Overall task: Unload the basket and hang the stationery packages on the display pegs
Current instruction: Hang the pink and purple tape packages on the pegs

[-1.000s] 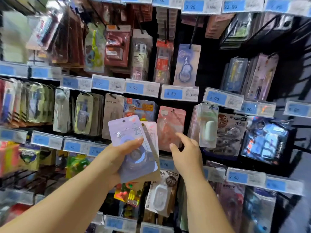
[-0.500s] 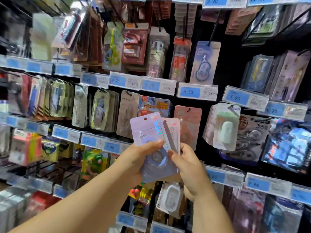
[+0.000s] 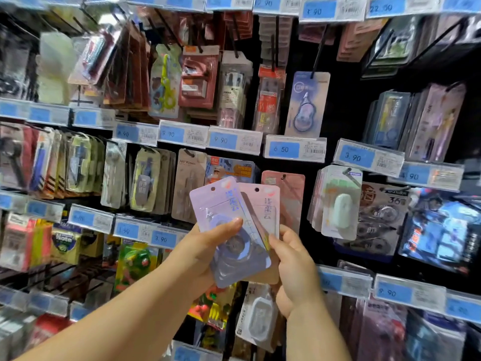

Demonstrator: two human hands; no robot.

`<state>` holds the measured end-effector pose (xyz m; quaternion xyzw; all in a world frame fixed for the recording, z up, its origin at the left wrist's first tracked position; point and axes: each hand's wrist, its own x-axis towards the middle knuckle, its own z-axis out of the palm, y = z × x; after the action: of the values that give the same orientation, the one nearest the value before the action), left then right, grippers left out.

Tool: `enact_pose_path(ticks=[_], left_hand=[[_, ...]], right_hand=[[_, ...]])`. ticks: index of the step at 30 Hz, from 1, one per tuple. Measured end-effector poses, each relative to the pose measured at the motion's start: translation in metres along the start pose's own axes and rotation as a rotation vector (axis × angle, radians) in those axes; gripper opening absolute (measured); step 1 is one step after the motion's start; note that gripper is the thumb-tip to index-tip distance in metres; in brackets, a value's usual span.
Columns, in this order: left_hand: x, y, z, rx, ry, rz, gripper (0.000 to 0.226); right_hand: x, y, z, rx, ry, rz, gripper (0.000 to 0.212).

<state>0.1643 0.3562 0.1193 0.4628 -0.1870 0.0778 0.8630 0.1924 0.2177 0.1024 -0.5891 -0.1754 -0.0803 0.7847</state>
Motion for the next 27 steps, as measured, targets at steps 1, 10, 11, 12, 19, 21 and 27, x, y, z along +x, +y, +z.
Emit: enact_pose_path(ticks=[1,10,11,12,19,21,27], left_hand=[[-0.001,-0.001,0.000,-0.013,-0.002,-0.009,0.041],[0.000,-0.005,-0.012,0.050,0.156,-0.095,0.052],[0.000,-0.005,-0.012,0.051,0.164,-0.105,0.047],[0.001,-0.005,-0.011,0.055,0.179,-0.115,0.043],[0.006,-0.003,-0.005,0.078,0.242,-0.158,0.033],[0.007,-0.002,-0.003,0.086,0.254,-0.180,0.030],[0.011,0.005,0.001,0.044,0.281,-0.244,0.023]], right_hand=[[0.002,0.000,-0.001,0.001,0.061,-0.025,0.023],[0.017,-0.012,-0.020,0.032,0.300,-0.198,0.027],[0.020,-0.012,-0.021,0.007,0.303,-0.207,0.028],[0.022,-0.011,-0.021,-0.029,0.303,-0.213,0.031],[0.036,-0.009,-0.020,-0.184,0.325,-0.190,0.027],[0.039,-0.010,-0.019,-0.212,0.343,-0.185,0.026],[0.037,-0.014,-0.019,-0.216,0.386,-0.197,0.029]])
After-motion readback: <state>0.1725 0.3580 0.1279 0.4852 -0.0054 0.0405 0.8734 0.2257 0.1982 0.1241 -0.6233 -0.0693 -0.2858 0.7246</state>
